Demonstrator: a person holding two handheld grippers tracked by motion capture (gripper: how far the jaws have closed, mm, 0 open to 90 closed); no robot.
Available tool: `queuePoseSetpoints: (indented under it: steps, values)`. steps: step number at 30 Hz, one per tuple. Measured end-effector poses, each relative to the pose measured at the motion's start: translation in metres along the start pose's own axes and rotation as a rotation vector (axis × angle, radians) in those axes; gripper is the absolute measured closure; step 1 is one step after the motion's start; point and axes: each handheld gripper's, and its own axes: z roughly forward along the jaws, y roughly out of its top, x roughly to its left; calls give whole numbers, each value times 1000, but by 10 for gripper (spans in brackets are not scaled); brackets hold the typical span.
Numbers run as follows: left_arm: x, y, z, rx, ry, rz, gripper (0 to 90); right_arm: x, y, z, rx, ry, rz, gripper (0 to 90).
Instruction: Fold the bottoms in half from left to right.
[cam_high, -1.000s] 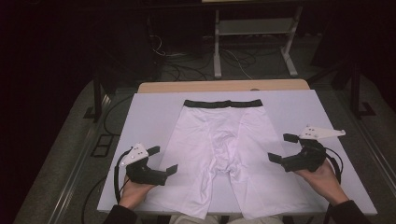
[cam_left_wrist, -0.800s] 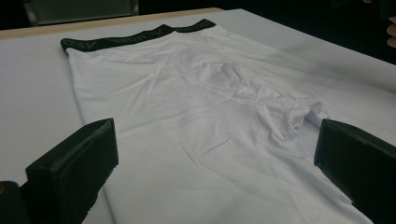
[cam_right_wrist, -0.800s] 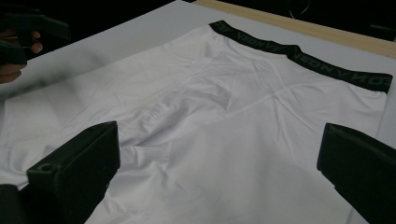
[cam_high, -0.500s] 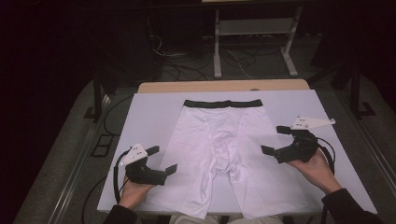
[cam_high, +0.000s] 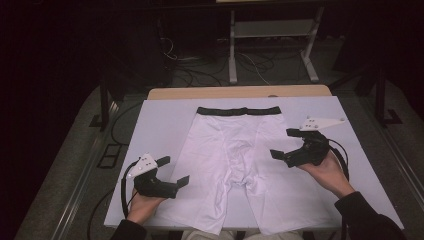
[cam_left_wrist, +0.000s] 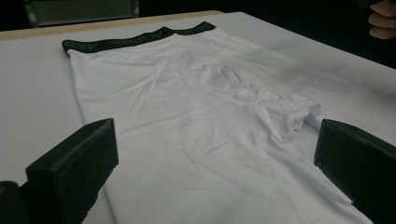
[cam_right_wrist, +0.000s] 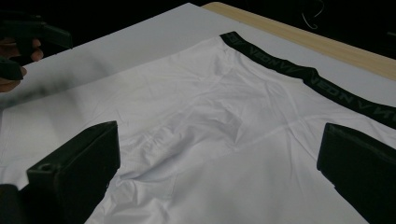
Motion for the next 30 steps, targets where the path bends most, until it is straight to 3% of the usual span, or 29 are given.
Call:
queuePoseSetpoints:
  steps: [6,30]
  values:
    - [-1,0,0,0,-2,4,0,4,11,13,22,16,-24,0]
    - [-4,0,3,3,-22,11,0,8,51,66,50,54,-44,0]
